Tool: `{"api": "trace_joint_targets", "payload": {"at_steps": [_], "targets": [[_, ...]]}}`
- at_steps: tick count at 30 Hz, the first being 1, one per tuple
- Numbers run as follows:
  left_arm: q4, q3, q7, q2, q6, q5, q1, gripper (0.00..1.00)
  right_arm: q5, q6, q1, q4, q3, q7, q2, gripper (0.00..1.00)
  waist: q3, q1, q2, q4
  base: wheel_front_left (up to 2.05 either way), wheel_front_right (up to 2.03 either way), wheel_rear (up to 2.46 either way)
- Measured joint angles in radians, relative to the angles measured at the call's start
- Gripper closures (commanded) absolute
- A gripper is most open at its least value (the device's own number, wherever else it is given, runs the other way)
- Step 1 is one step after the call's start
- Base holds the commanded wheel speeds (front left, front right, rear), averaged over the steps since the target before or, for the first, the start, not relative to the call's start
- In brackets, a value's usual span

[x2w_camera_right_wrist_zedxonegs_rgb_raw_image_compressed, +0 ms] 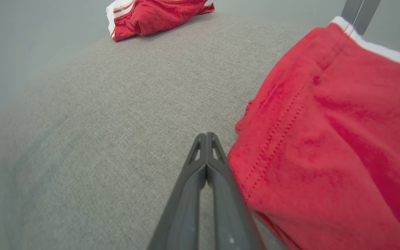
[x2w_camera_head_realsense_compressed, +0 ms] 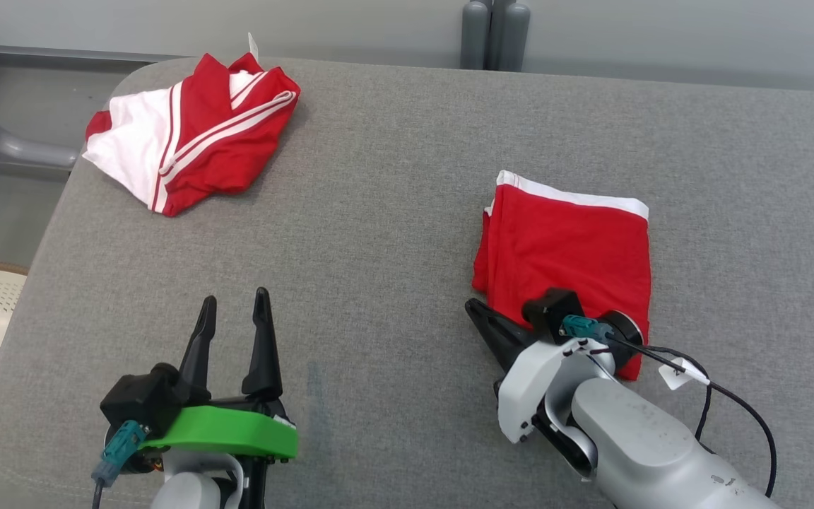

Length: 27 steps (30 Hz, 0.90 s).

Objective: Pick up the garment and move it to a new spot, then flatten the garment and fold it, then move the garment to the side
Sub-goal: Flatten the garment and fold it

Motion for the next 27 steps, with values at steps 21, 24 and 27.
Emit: {"api": "trace_joint_targets", "payload": {"at_steps": [21, 24, 27], "targets": [[0.025, 0.031, 0.000, 0.000, -0.018, 0.070, -0.031, 0.00, -0.174, 0.000, 0.170, -0.393, -0.442, 0.000, -0.012, 0.00, -0.032, 0.0000, 0.0000, -0.096, 0.00, 0.00, 0.00], [0.032, 0.033, 0.000, 0.000, -0.020, 0.071, -0.030, 0.00, -0.203, 0.000, 0.223, -0.438, -0.511, 0.000, -0.004, 0.00, -0.040, 0.0000, 0.0000, -0.113, 0.00, 0.00, 0.00], [0.031, 0.042, 0.000, 0.000, -0.019, 0.085, -0.016, 0.00, -0.222, 0.000, 0.281, -0.479, -0.571, 0.000, 0.003, 0.00, -0.051, 0.0000, 0.0000, -0.131, 0.00, 0.00, 0.00]]}}
